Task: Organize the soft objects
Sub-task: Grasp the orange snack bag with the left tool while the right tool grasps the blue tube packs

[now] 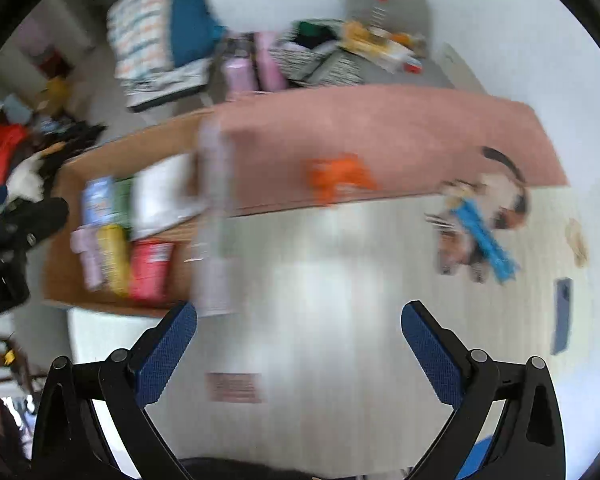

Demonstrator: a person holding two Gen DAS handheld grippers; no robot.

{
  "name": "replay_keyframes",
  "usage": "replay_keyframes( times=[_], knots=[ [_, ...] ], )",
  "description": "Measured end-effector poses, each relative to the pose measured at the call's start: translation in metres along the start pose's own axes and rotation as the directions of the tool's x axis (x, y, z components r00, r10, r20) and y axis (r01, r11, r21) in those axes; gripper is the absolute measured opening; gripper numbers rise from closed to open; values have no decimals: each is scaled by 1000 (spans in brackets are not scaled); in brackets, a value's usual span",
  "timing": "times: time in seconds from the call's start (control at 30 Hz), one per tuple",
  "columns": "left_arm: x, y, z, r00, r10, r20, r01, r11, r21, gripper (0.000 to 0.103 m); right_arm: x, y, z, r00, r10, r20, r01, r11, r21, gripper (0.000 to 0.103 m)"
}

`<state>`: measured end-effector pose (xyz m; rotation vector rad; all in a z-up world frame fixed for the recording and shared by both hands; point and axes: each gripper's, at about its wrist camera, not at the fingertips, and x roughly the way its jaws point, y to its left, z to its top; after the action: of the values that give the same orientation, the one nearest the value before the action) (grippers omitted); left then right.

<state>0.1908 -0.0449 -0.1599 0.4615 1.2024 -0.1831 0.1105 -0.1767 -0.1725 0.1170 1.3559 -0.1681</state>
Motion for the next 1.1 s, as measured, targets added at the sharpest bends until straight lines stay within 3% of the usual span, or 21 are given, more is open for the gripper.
replay_keyframes(
  times=[0.17,0.27,0.4,0.57,0.77,0.8,0.87,0.9,0.93,0.97,1.03,1.1],
  knots=[
    [57,-81,67,996,-29,-82,45,980,192,100,51,-108,30,993,-107,-45,109,992,58,103],
    [99,-127,95,991,-1,-135,40,957,288,100,90,-161,48,980,-162,-117,170,984,57,103],
    [154,-172,118,975,30,-220,56,927,371,100,141,-212,68,970,-130,-203,139,990,31,103],
    [195,-204,114,955,73,-288,67,892,447,100,200,-241,76,944,-88,-319,100,995,21,103],
    [215,-217,114,940,67,-335,100,883,458,100,236,-262,79,931,-15,-364,49,995,85,102],
    [217,-219,112,935,63,-348,112,881,460,100,236,-263,79,932,-1,-364,39,994,98,98],
    [220,-224,111,932,56,-359,125,879,460,100,238,-261,76,926,5,-378,41,992,115,76],
    [222,-226,111,930,49,-363,134,877,461,100,237,-259,76,927,-4,-374,52,992,118,73],
    [222,-226,111,929,44,-367,140,877,460,95,235,-257,75,925,8,-380,48,989,138,68],
    [223,-225,112,926,38,-375,147,880,452,83,235,-257,73,920,28,-392,39,986,164,66],
    [230,-218,115,908,21,-419,164,902,399,64,234,-254,72,910,105,-401,-11,973,229,66],
    [234,-208,119,890,-31,-455,187,935,303,64,235,-251,72,891,188,-412,-71,956,284,66]
  ],
)
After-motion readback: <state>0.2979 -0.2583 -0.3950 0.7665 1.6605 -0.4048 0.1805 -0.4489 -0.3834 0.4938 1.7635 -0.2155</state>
